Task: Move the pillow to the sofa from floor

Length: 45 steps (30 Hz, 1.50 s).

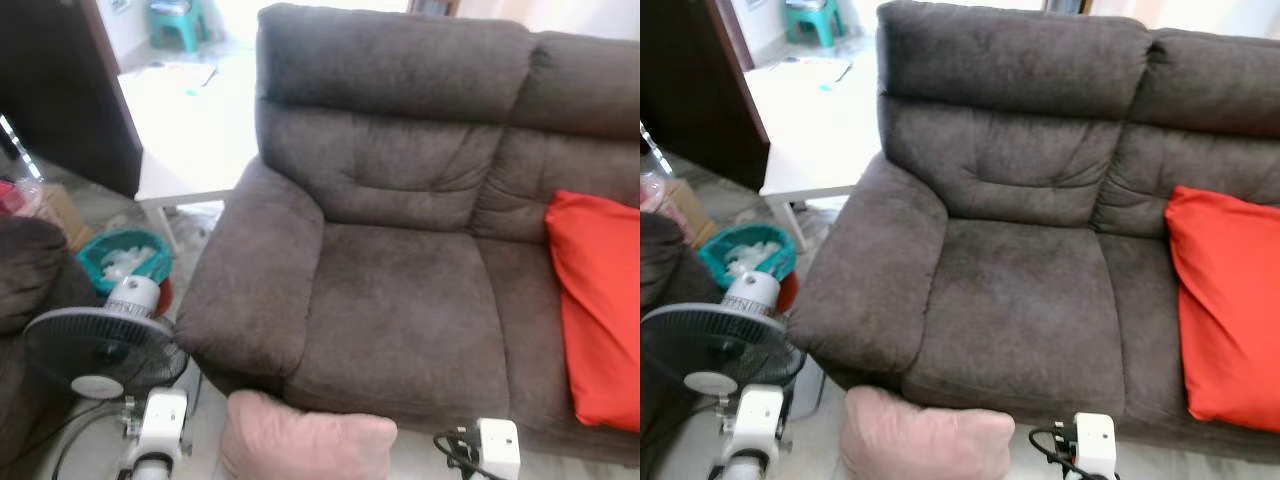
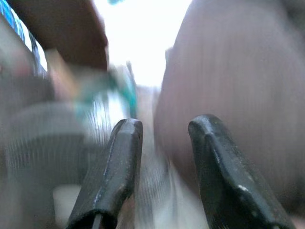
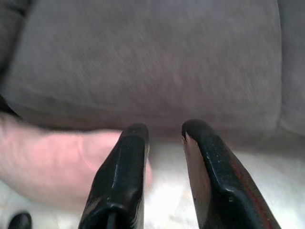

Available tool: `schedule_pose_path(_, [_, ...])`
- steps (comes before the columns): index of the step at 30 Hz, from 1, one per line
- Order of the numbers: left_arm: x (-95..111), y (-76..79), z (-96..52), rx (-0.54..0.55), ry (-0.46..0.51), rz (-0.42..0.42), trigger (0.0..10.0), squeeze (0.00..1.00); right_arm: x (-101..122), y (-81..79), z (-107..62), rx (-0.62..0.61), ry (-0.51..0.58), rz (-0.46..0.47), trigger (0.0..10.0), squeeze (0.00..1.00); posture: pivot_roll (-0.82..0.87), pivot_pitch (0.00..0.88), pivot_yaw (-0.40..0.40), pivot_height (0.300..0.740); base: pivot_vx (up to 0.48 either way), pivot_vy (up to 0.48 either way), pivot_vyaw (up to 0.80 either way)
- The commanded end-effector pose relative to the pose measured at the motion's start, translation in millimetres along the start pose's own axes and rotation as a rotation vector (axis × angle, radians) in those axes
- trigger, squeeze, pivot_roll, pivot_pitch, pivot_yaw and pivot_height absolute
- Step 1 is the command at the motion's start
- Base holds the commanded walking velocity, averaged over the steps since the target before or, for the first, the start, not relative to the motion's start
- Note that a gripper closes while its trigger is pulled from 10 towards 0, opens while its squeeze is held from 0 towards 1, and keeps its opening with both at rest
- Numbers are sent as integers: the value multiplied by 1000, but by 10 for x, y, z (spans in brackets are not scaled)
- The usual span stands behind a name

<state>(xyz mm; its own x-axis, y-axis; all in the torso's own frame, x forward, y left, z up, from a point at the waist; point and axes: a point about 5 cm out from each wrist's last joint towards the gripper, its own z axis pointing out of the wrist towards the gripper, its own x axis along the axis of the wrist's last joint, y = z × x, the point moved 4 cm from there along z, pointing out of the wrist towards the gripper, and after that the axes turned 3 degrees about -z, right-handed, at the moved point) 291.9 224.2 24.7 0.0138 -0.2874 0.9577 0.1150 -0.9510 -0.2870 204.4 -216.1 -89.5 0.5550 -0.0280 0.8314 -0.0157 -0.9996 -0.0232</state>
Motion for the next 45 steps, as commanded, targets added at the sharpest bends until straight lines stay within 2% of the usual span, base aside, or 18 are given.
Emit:
schedule_pose_path(1, [156, 79, 29, -24, 61, 33, 10000, 0, -5, 24, -31, -4, 20, 14, 10000, 0, 103, 8, -69, 740, 0, 0, 0])
schedule_pose_path(2, [251, 75, 67, -21, 86, 24, 10000, 0, 1, 25, -33, -5, 26, 16, 10000, 0, 103, 8, -69, 740, 0, 0, 0])
schedule_pose_path(6, [405, 144, 34, -29, 167, 17, 10000, 0, 15, 33, -41, -11, 46, 32, 10000, 0, 101, 2, -68, 740, 0, 0, 0])
schedule_pose_path(7, [405, 144, 34, -29, 167, 17, 10000, 0, 15, 33, -41, -11, 46, 32, 10000, 0, 101, 2, -68, 740, 0, 0, 0])
schedule_pose_path(8, [501, 159, 25, -32, 186, -7, 10000, 0, 19, 35, -46, -13, 53, 36, 10000, 0, 104, 0, -68, 740, 0, 0, 0])
schedule_pose_path(13, [558, 96, -67, -9, 180, -42, 10000, 0, 44, 50, -63, -31, 87, 56, 10000, 0, 107, 0, -71, 740, 0, 0, 0])
schedule_pose_path(15, [588, 76, -113, -3, 187, -47, 10000, 0, 263, 12, -17, -26, 199, 50, 10000, 0, 110, 0, -72, 740, 0, 0, 0])
schedule_pose_path(16, [594, 78, -144, -7, 188, -49, 10000, 0, 947, -157, 28, -1, 480, -3, 10000, 0, 114, 0, -72, 740, 0, 0, 0])
schedule_pose_path(17, [596, 79, -150, -8, 188, -49, 10000, 0, 1120, -209, 5, 5, 549, -11, 10000, 0, 114, 0, -72, 740, 0, 0, 0])
schedule_pose_path(18, [594, 79, -155, -10, 187, -48, 10000, 0, 1242, -215, -19, 2, 595, -12, 10000, 0, 109, 0, -69, 740, 0, 0, 0])
schedule_pose_path(22, [591, 80, -145, -12, 176, -48, 10000, 0, 1438, -224, -35, -15, 654, -14, 10000, 0, 99, 0, -68, 740, 0, 0, 0])
schedule_pose_path(27, [652, 70, -102, -11, 173, -48, 10000, 0, 1540, -298, 21, -6, 674, -8, 10000, 0, 113, 3, -72, 740, 0, 0, 0])
schedule_pose_path(33, [684, 12, -97, 1, 173, -47, 10000, 0, 1596, -326, -80, 1, 678, -1, 10000, 0, 108, 11, -74, 740, 0, 0, 0])
schedule_pose_path(35, [683, 0, -117, 3, 172, -47, 10000, 0, 1536, -302, -122, -2, 663, -7, 10000, 0, 108, 11, -74, 740, 0, 0, 0])
schedule_pose_path(40, [636, 61, -125, -14, 151, -65, 10000, 0, 1409, -236, -121, -27, 620, -5, 10000, 0, 101, 28, -72, 740, 0, 0, 0])
schedule_pose_path(45, [653, 110, -54, -28, 141, -105, 10000, 0, 1531, -299, -52, -12, 637, 2, 10000, 0, 103, 30, -73, 740, 0, 0, 0])
